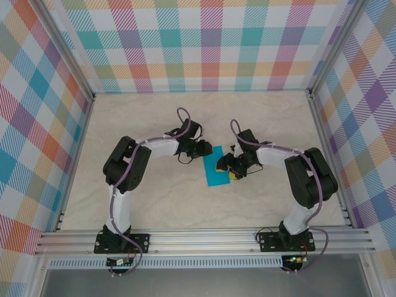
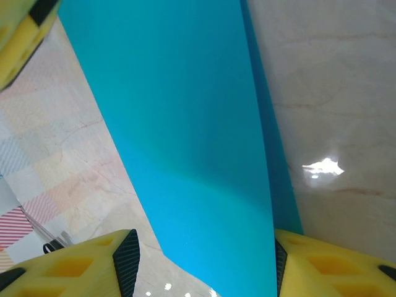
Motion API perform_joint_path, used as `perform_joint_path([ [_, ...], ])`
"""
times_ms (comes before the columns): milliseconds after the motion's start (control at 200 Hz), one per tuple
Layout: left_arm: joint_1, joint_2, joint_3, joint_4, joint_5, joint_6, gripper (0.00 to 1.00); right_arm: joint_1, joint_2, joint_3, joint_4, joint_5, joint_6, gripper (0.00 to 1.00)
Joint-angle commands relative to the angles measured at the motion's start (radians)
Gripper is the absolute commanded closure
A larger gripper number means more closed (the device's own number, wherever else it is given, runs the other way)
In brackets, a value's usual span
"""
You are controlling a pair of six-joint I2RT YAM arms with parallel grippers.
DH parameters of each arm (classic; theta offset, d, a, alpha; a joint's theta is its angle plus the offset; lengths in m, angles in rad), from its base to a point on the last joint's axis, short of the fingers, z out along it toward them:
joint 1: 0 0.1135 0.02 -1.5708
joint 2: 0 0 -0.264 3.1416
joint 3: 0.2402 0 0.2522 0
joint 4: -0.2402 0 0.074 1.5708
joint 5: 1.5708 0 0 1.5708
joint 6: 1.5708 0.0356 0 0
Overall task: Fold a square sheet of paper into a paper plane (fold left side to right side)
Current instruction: Fold the triangle a second time at the center of the table.
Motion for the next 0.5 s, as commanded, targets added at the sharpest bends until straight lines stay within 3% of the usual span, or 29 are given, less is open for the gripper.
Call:
perform_joint_path([
  [0, 0.004, -0.096, 0.003, 0.002, 0.057, 0.033, 0.58, -0.015, 0.028, 0.048, 0.02, -0.049, 0.015, 0.44],
  [195, 0.019, -0.236, -0.021, -0.032, 0.031, 0.071, 0.49, -0.02, 0.056, 0.116, -0.018, -0.064, -0.01, 0.46],
  [495, -0.003, -0.516, -0.273, -0.01, -0.037, 0.155, 0.48, -0.02, 0.054, 0.096, -0.016, -0.068, 0.011, 0.65],
])
